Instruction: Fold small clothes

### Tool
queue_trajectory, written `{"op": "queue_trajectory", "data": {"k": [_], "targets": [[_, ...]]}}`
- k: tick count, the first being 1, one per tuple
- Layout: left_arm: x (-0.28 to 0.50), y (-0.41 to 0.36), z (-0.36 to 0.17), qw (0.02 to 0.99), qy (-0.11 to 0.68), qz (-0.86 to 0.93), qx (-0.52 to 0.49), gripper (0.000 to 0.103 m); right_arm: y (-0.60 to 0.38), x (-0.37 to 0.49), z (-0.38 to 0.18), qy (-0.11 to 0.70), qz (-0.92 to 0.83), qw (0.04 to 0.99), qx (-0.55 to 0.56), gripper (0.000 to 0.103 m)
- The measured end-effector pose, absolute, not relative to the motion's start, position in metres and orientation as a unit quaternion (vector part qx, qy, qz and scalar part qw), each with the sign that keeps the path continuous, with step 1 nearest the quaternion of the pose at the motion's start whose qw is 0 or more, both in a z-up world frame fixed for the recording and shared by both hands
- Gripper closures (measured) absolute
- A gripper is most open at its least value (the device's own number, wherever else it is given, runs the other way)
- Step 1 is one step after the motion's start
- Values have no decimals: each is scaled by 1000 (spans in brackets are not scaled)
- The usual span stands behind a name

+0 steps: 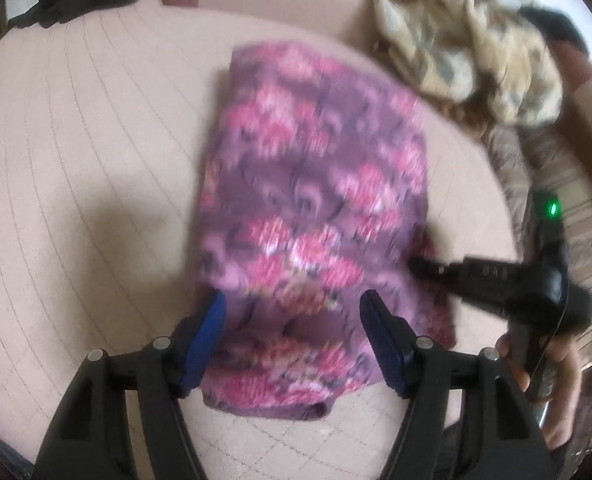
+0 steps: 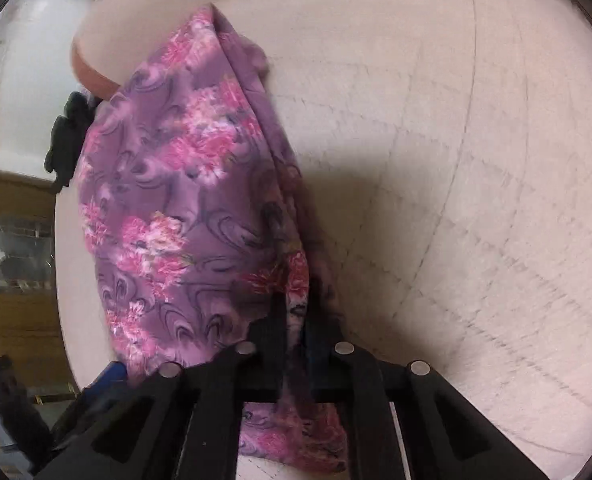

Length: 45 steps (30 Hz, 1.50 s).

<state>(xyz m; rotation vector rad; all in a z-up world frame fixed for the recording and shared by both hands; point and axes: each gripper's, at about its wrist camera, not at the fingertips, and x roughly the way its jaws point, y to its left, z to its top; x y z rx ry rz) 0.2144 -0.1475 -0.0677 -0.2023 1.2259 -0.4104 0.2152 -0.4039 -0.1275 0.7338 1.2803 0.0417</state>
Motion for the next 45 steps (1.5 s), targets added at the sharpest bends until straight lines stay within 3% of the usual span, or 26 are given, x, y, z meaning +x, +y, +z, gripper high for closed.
{"op": "queue_trajectory", "data": {"k": [1, 2, 4, 9, 16, 18, 20, 21, 22, 24, 27, 30, 32, 34, 36, 40, 42, 43, 44, 45], "targets": [[220, -141, -59, 799, 559, -193, -107, 32, -407, 215, -120, 579, 25, 743, 334, 73], [223, -134, -53, 804, 551, -191, -117, 29, -411, 215, -109, 569, 25, 753, 330, 41], [239, -119, -43, 812, 540, -175, -133, 21, -422, 210, -83, 532, 21, 778, 333, 20], [302, -110, -42, 813, 538, -152, -164, 21, -437, 247, -56, 488, 70, 785, 375, 20], [397, -129, -87, 787, 567, -156, -187, 21, -443, 355, -98, 502, 117, 778, 359, 19], [412, -131, -104, 774, 576, -169, -202, 22, -446, 369, -120, 499, 132, 768, 378, 26], [422, -130, -119, 756, 583, -188, -231, 49, -441, 380, -140, 503, 138, 763, 382, 57], [423, -130, -124, 740, 588, -208, -252, 67, -444, 380, -145, 506, 138, 761, 381, 65], [421, -126, -119, 740, 580, -207, -269, 71, -449, 379, -145, 502, 147, 754, 397, 74], [412, -124, -103, 748, 546, -236, -295, 72, -453, 377, -136, 502, 147, 746, 413, 81], [409, -135, -103, 774, 538, -219, -251, 71, -445, 382, -131, 515, 129, 761, 372, 82], [412, -135, -126, 767, 565, -188, -241, 55, -444, 382, -147, 517, 120, 751, 391, 75], [397, -123, -108, 762, 567, -190, -249, 49, -446, 367, -129, 526, 113, 742, 401, 42], [365, -112, -80, 789, 542, -193, -215, 36, -447, 347, -106, 515, 112, 753, 393, 30], [332, -104, -65, 805, 531, -193, -181, 29, -444, 322, -86, 528, 104, 755, 374, 28], [259, -98, -71, 786, 560, -219, -146, 26, -439, 242, -82, 515, 115, 747, 403, 28], [231, -97, -86, 777, 574, -217, -139, 26, -428, 203, -94, 523, 114, 746, 395, 49], [221, -96, -92, 774, 581, -211, -139, 26, -422, 187, -103, 536, 113, 740, 392, 66], [213, -95, -99, 768, 588, -209, -146, 26, -417, 173, -115, 546, 111, 730, 397, 75], [207, -94, -107, 759, 595, -210, -160, 26, -416, 164, -125, 556, 102, 722, 400, 76]]}}
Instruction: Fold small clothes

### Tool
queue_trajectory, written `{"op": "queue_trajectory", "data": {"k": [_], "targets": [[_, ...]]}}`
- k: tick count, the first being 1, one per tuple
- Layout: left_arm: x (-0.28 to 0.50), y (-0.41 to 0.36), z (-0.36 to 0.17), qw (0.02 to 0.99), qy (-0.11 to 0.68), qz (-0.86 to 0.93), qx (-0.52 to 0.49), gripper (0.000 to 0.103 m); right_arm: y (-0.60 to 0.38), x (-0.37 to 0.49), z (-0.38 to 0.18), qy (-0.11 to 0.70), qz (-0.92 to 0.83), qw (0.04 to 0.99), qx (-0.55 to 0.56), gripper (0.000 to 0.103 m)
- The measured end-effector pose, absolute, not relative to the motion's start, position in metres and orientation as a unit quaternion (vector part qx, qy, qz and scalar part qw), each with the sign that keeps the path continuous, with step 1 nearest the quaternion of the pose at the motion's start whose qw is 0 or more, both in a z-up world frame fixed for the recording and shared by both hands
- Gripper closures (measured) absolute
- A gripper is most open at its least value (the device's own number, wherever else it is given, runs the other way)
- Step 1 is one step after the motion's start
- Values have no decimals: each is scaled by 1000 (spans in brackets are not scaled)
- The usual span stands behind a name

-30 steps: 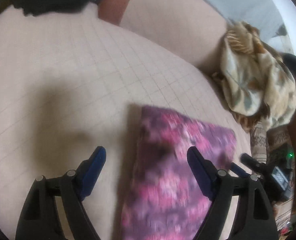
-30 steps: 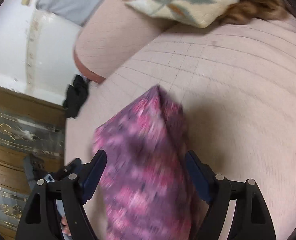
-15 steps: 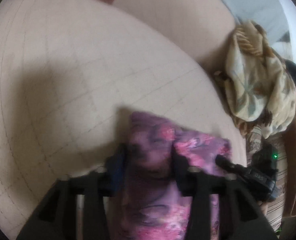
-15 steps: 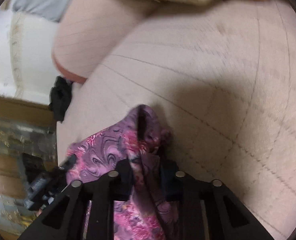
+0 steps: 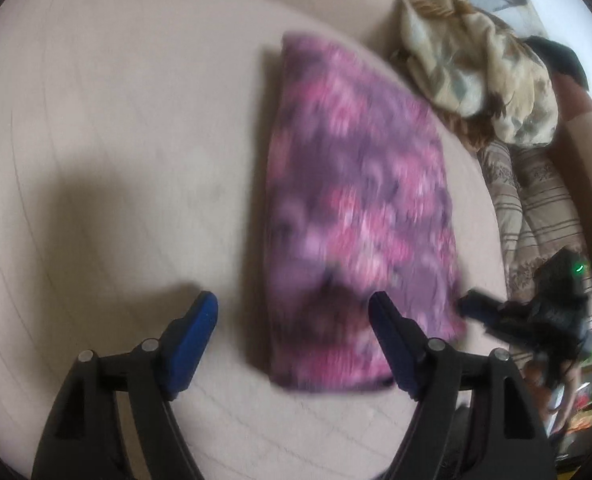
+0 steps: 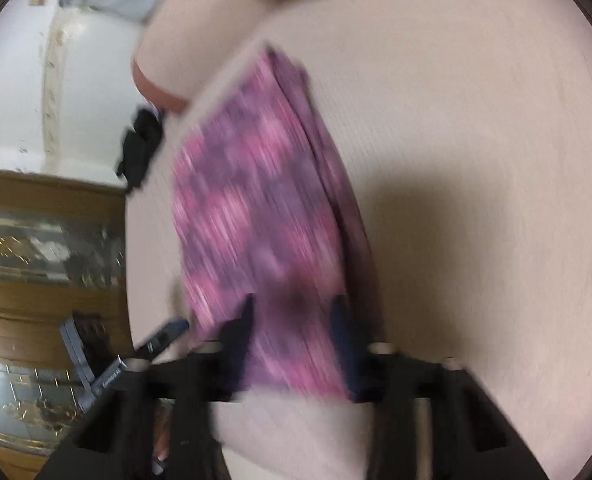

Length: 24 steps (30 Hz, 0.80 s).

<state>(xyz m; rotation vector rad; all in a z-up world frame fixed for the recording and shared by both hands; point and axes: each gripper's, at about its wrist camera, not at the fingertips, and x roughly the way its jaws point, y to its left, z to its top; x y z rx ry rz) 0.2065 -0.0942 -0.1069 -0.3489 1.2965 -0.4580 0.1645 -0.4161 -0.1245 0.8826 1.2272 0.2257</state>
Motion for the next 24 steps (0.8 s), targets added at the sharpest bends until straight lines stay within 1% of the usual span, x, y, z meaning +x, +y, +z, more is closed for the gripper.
{"op": "queue_trajectory", "data": {"k": [1, 2, 3, 4, 5, 6, 9, 11, 12, 13, 14, 16, 18, 19, 20, 24], "targets": [[203, -94, -111, 758, 595, -207, -168, 28, -420, 158, -132, 565, 95, 717, 397, 84], [199, -93, -111, 769, 585, -198, -167, 30, -417, 160, -135, 571, 96, 718, 386, 96], [198, -95, -110, 774, 583, -189, -157, 36, -416, 163, -135, 573, 93, 723, 375, 99], [195, -96, -109, 777, 585, -181, -148, 55, -417, 165, -134, 571, 83, 729, 369, 102], [195, -97, -107, 776, 588, -178, -144, 75, -423, 163, -134, 566, 77, 731, 373, 102], [194, -97, -105, 761, 597, -199, -159, 91, -427, 161, -133, 560, 81, 729, 384, 102], [188, -94, -93, 764, 592, -198, -165, 90, -438, 151, -119, 534, 72, 747, 389, 102], [186, -93, -93, 764, 597, -186, -161, 77, -445, 144, -117, 512, 69, 750, 414, 98], [187, -93, -95, 762, 602, -177, -160, 59, -450, 143, -118, 504, 74, 746, 429, 90], [186, -91, -97, 761, 604, -172, -162, 45, -453, 143, -119, 501, 78, 744, 436, 62], [186, -91, -99, 760, 605, -170, -167, 43, -451, 145, -120, 500, 79, 744, 436, 46], [187, -91, -104, 757, 607, -166, -174, 43, -445, 149, -121, 512, 83, 745, 419, 46], [188, -93, -106, 760, 604, -162, -178, 43, -436, 154, -126, 528, 85, 737, 413, 53], [187, -93, -106, 761, 604, -161, -176, 43, -433, 156, -130, 536, 90, 730, 413, 65], [187, -96, -105, 761, 603, -162, -174, 43, -430, 159, -133, 544, 95, 725, 412, 73], [188, -107, -105, 764, 604, -162, -162, 43, -422, 165, -138, 559, 95, 721, 397, 73]]}}
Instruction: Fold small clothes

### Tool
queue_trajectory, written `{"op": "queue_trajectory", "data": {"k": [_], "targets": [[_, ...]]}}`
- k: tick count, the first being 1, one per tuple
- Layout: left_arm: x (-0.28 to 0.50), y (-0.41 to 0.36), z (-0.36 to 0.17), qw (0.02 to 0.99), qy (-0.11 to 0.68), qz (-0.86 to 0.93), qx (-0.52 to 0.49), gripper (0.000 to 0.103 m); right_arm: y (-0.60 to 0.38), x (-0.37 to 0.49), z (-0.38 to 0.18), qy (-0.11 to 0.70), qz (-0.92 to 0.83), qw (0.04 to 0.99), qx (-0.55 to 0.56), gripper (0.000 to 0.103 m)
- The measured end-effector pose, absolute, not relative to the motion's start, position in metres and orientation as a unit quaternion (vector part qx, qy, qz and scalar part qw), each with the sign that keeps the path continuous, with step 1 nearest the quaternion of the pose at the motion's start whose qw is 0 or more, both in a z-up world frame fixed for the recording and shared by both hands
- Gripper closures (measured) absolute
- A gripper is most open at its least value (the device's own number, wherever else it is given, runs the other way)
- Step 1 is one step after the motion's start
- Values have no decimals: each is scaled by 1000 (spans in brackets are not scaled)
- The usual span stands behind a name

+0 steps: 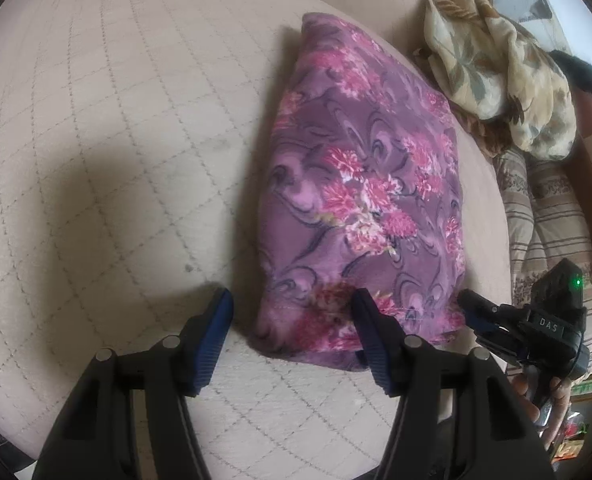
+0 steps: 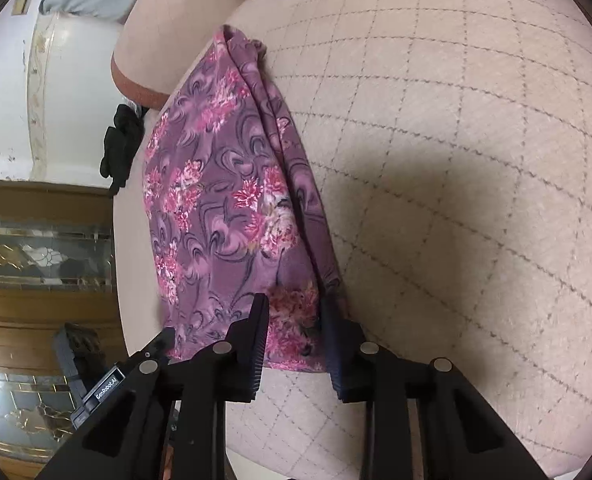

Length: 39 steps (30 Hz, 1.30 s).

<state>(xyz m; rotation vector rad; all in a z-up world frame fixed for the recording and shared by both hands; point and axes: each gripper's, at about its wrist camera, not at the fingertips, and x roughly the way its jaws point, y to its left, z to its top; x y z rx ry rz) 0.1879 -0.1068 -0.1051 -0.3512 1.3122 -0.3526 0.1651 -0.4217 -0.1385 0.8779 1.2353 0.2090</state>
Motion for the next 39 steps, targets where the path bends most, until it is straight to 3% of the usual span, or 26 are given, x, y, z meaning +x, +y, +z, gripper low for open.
{"op": "queue_trajectory", "data": {"k": [1, 2, 4, 10, 12, 13, 14, 15, 19, 21, 23, 24, 26, 27, 30, 34, 39], "targets": [[188, -108, -105, 765, 604, -162, -157, 43, -419, 166, -140, 565, 92, 720, 392, 78], [188, -111, -105, 766, 604, -161, -152, 43, -416, 167, -140, 571, 87, 722, 381, 96], [188, -113, -102, 764, 604, -169, -149, 59, -419, 163, -132, 558, 87, 733, 379, 96], [190, -112, -107, 762, 609, -169, -139, 58, -425, 156, -140, 575, 65, 721, 381, 94], [192, -110, -106, 759, 611, -171, -145, 57, -425, 158, -132, 567, 71, 728, 380, 87], [194, -108, -105, 758, 611, -171, -149, 53, -429, 156, -127, 552, 77, 732, 392, 71], [195, -106, -104, 758, 610, -171, -153, 51, -434, 154, -123, 541, 77, 735, 402, 44], [197, -103, -103, 762, 606, -168, -154, 47, -438, 153, -120, 532, 72, 739, 408, 35], [202, -98, -106, 763, 607, -160, -155, 43, -439, 157, -128, 544, 59, 731, 408, 31], [202, -101, -106, 767, 602, -162, -151, 41, -426, 163, -127, 550, 77, 733, 392, 39], [201, -107, -106, 772, 598, -160, -142, 41, -417, 166, -133, 566, 88, 726, 381, 69], [201, -110, -106, 774, 596, -162, -141, 41, -414, 166, -137, 573, 80, 726, 371, 72], [204, -114, -107, 769, 597, -171, -150, 52, -412, 168, -139, 578, 74, 729, 360, 83], [206, -115, -109, 763, 601, -178, -157, 71, -412, 170, -141, 580, 73, 728, 358, 92], [215, -111, -110, 753, 609, -179, -174, 90, -414, 168, -140, 575, 81, 730, 361, 94], [216, -83, -88, 744, 594, -212, -219, 93, -421, 153, -132, 555, 99, 729, 388, 96], [183, -45, -50, 758, 572, -242, -200, 93, -400, 111, -114, 530, 148, 729, 407, 97]]}}
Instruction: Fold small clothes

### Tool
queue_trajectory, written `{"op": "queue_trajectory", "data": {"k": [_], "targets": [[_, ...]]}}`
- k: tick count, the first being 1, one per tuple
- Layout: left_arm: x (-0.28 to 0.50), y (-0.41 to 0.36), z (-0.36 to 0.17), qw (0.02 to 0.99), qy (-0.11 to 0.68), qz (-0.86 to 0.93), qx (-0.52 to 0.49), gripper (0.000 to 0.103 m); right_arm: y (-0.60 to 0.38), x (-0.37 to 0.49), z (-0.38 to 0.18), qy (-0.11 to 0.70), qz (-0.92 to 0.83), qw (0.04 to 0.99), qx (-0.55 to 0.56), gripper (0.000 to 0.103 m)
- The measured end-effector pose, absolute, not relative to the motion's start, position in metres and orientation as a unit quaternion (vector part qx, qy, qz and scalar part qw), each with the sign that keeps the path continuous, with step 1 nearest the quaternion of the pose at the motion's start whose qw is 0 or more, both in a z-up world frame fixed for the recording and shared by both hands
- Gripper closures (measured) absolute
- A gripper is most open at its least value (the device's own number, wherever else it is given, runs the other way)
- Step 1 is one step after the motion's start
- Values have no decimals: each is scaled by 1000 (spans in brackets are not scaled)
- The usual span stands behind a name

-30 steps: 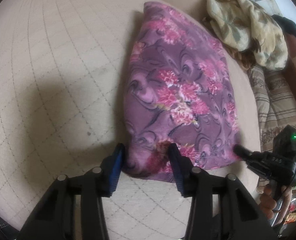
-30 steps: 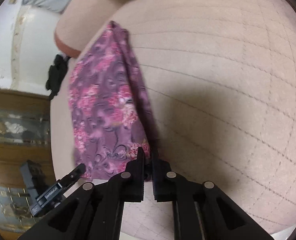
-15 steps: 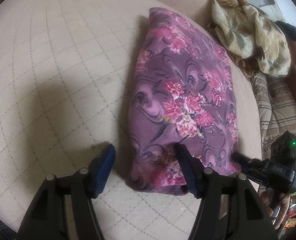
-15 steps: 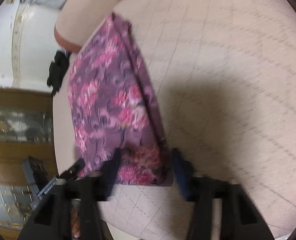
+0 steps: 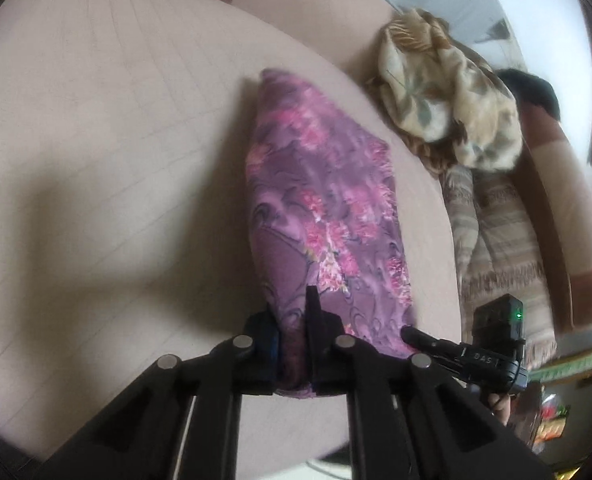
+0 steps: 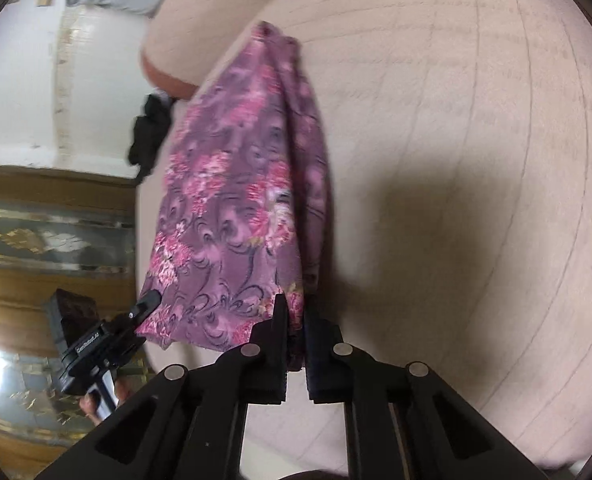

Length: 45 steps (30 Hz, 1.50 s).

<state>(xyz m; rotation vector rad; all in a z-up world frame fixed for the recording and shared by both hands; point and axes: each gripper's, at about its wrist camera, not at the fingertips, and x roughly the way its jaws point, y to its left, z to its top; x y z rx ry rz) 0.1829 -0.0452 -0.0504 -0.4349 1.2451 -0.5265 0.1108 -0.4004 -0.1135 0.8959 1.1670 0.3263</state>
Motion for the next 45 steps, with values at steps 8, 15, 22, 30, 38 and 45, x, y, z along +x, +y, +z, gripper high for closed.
{"op": "queue_trajectory", "data": {"k": [8, 15, 22, 30, 38, 45], "targets": [[92, 9, -85, 745, 599, -234, -177, 90, -335, 38, -126, 566, 135, 732, 354, 92], [94, 9, -63, 782, 568, -226, -123, 50, -332, 53, -90, 540, 82, 793, 269, 40], [167, 4, -7, 817, 527, -209, -102, 23, -334, 131, -30, 502, 125, 817, 254, 28], [310, -18, -66, 777, 568, -194, -189, 23, -347, 274, -67, 505, 139, 793, 311, 31], [318, -21, -107, 744, 578, -228, -246, 72, -355, 289, -112, 525, 136, 776, 322, 96], [302, -32, -79, 791, 529, -226, -208, 71, -360, 284, -100, 510, 108, 802, 293, 98]]}}
